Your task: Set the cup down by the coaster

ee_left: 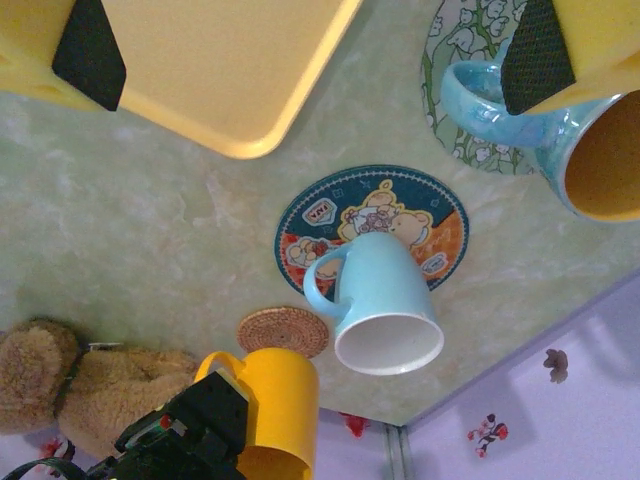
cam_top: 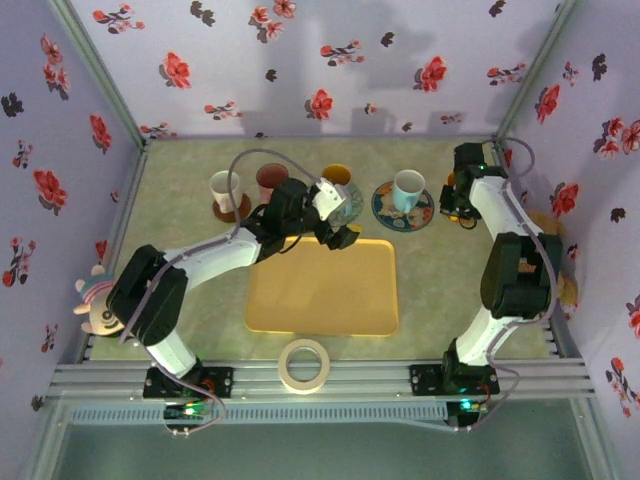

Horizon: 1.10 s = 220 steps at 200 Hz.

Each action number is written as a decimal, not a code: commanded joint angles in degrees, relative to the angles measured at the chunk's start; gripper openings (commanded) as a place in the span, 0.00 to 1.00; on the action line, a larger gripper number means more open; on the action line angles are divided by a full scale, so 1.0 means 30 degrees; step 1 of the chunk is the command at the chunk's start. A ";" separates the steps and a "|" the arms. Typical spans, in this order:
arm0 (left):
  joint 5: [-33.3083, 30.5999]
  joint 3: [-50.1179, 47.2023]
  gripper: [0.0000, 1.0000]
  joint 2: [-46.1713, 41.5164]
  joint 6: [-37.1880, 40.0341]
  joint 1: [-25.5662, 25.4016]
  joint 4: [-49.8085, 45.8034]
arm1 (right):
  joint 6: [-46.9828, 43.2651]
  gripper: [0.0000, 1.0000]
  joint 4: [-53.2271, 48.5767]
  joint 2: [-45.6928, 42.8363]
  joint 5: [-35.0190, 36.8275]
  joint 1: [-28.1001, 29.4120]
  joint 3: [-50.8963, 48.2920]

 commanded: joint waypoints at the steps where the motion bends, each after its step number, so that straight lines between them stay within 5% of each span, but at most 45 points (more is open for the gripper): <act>1: 0.0447 0.0656 1.00 0.0347 -0.0107 -0.0091 0.0230 | -0.0452 0.00 0.1347 0.0405 0.0421 -0.0276 0.1163; 113: 0.0639 0.1388 1.00 0.0680 -0.0133 -0.0095 -0.0349 | -0.0675 0.00 0.0747 0.4245 0.0043 -0.1046 0.3833; 220: 0.0708 0.1929 1.00 0.1100 -0.0224 -0.0194 -0.0658 | -0.0815 0.00 0.0282 0.4558 -0.0080 -0.1332 0.3740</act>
